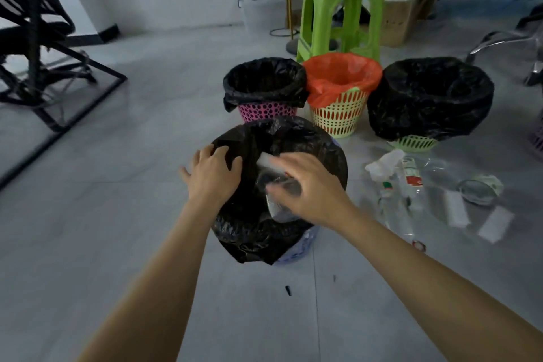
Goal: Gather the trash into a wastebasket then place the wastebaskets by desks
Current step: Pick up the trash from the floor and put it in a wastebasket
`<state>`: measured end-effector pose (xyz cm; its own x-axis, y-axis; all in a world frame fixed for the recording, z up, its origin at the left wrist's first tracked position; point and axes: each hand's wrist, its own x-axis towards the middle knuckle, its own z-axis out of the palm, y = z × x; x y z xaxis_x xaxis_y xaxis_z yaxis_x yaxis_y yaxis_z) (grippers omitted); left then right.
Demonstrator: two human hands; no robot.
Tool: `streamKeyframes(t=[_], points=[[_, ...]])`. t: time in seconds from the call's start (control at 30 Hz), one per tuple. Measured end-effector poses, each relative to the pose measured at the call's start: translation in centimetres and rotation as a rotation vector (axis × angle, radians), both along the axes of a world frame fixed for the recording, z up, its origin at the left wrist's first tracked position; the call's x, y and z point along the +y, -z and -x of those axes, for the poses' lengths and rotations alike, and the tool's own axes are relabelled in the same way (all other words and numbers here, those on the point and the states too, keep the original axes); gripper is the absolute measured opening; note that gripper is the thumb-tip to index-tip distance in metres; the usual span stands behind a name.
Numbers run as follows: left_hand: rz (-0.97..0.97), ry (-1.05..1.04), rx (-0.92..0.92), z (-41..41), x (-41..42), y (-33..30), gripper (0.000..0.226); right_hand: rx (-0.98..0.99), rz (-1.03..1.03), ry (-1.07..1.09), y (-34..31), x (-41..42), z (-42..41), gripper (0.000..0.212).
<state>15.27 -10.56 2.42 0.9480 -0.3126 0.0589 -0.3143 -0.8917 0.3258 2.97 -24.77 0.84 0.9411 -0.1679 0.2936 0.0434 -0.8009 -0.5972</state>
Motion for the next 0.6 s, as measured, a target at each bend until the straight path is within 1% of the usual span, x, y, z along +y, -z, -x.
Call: streamKeyframes(t=[0.07,0.1,0.13,0.2,0.27,0.3,0.33,0.4,0.47,0.5,0.53,0.6], points=[[0.001,-0.041,0.053,-0.4,0.4,0.8,0.056,0.193,0.29,-0.052,0.2,0.2,0.9,0.069],[0.002,-0.052,0.092,-0.4,0.6,1.3,0.059,0.293,0.356,-0.036,0.5,0.0,0.9,0.07],[0.005,-0.057,0.138,-0.4,0.9,2.0,0.063,0.359,0.359,-0.001,0.7,-0.2,0.7,0.068],[0.01,-0.054,0.202,-0.1,1.3,3.4,0.069,0.349,0.271,0.082,0.9,-0.7,-0.2,0.061],[0.056,-0.066,0.196,-0.1,1.7,4.3,0.069,0.255,0.198,0.161,0.8,-0.9,-1.3,0.047],[0.101,-0.08,0.188,-0.2,1.8,4.5,0.067,0.23,0.197,0.176,1.0,-0.7,-2.0,0.039],[0.148,-0.093,0.18,-0.4,1.9,4.4,0.065,0.245,0.227,0.163,1.2,-0.3,-2.7,0.032],[0.193,-0.097,0.169,-0.8,2.0,4.2,0.06,0.417,0.282,0.054,2.4,0.8,-4.0,0.026],[0.158,-0.103,0.156,-1.3,2.2,4.1,0.055,0.576,0.161,-0.039,3.7,1.5,-4.8,0.026],[0.136,-0.11,0.141,-1.5,2.2,4.0,0.053,0.579,0.085,-0.052,3.9,1.4,-4.9,0.028],[0.128,-0.117,0.127,-1.6,2.1,3.8,0.052,0.538,0.032,-0.036,3.5,1.1,-4.8,0.028],[0.147,-0.113,0.099,-1.5,1.4,3.3,0.051,0.379,-0.038,0.044,2.3,-0.2,-4.4,0.031]])
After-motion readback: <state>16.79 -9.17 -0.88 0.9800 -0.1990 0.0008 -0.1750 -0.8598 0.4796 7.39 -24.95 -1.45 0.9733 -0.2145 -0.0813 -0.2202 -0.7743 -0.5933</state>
